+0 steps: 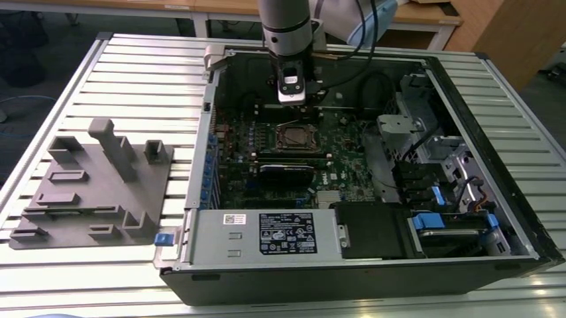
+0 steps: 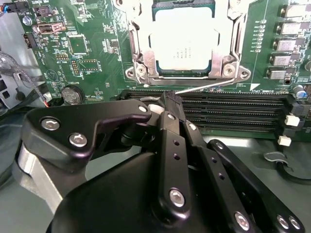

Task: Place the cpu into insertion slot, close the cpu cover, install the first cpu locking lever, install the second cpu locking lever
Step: 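Install the first cpu locking lever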

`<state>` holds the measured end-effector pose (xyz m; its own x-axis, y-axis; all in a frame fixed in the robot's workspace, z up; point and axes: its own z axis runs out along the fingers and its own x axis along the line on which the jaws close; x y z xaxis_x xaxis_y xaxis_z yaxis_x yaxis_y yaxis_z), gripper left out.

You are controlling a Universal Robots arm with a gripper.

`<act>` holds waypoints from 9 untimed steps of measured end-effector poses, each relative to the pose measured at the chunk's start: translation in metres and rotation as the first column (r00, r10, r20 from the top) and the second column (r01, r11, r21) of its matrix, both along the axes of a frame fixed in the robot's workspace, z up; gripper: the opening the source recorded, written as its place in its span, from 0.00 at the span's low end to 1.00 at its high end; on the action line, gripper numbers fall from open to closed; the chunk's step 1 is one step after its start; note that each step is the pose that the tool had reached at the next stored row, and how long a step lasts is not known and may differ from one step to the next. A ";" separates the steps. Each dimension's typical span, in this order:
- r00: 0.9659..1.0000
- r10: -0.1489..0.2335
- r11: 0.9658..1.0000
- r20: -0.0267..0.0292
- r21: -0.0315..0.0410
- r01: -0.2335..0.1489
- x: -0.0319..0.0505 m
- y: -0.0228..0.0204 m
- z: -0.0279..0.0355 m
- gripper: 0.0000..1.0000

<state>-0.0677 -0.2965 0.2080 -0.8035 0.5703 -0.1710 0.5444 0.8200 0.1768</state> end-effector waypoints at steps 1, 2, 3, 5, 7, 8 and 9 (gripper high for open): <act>1.000 0.002 1.000 0.001 0.000 -0.002 0.0000 0.0000 -0.0002 0.11; 1.000 0.004 1.000 0.001 0.000 -0.004 -0.0001 0.0000 -0.0005 0.11; 1.000 0.008 1.000 0.001 0.000 -0.008 -0.0003 0.0000 -0.0008 0.11; 1.000 0.022 1.000 0.001 0.000 -0.022 -0.0005 0.0000 -0.0013 0.11; 0.999 0.041 0.999 0.001 0.000 -0.041 -0.0005 0.0000 -0.0016 0.11; 0.999 0.051 0.999 0.001 0.000 -0.051 -0.0005 0.0000 -0.0018 0.11; 0.998 0.059 0.998 0.001 0.000 -0.059 -0.0005 0.0000 -0.0020 0.11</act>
